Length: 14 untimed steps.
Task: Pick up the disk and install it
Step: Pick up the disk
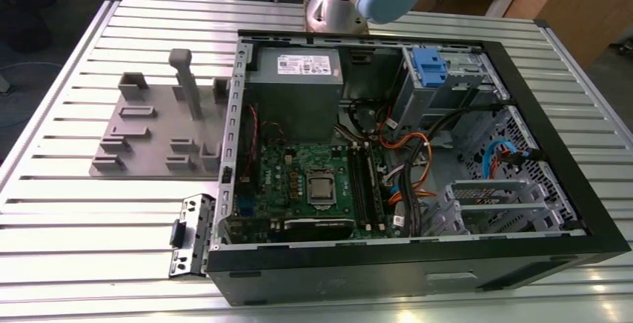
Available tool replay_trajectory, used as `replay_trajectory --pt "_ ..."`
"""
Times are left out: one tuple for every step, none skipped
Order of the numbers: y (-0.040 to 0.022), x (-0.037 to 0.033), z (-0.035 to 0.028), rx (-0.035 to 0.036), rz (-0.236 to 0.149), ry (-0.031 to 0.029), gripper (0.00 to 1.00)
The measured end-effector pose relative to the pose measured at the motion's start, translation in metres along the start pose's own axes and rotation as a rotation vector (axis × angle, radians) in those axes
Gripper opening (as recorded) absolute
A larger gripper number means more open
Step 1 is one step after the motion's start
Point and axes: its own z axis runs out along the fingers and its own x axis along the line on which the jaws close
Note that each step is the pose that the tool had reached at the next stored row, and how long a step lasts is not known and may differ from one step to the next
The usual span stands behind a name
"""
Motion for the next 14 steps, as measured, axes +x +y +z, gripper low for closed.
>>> replay_trajectory --pt "-0.0019 0.0001 0.0 0.0 0.0 0.0 0.36" --pt "-0.0036 0.0001 0.0 -0.0001 0.0 0.0 0.36" --pt "-0.0052 0.0002 0.0 0.0 0.0 0.0 0.36" --pt "-0.0069 0.0004 0.0 0.0 0.0 -0.0001 0.36" --pt "-0.0089 0.0005 0.0 0.0 0.0 -0.0001 0.36" --pt "-0.0111 0.0006 0.0 -0.0001 0.0 -0.0001 0.36" --pt "-0.0134 0.0006 0.0 -0.0001 0.0 0.0 0.36" --pt "-0.0157 0.0007 0.0 -0.0001 0.0 -0.0001 0.36" --pt "-0.0178 0.0007 0.0 -0.0002 0.0 0.0 0.36" --pt "-0.0199 0.0008 -0.0001 -0.0004 0.0 0.0 0.36" --pt "-0.0219 0.0008 0.0 -0.0004 0.0 0.0 0.36" --pt "-0.0238 0.0009 -0.0001 -0.0005 0.0 0.0001 0.36" --pt "-0.0254 0.0009 -0.0001 -0.0005 0.0 0.0 0.36" --pt "-0.0268 0.001 0.0 -0.0004 0.0 0.0 0.36"
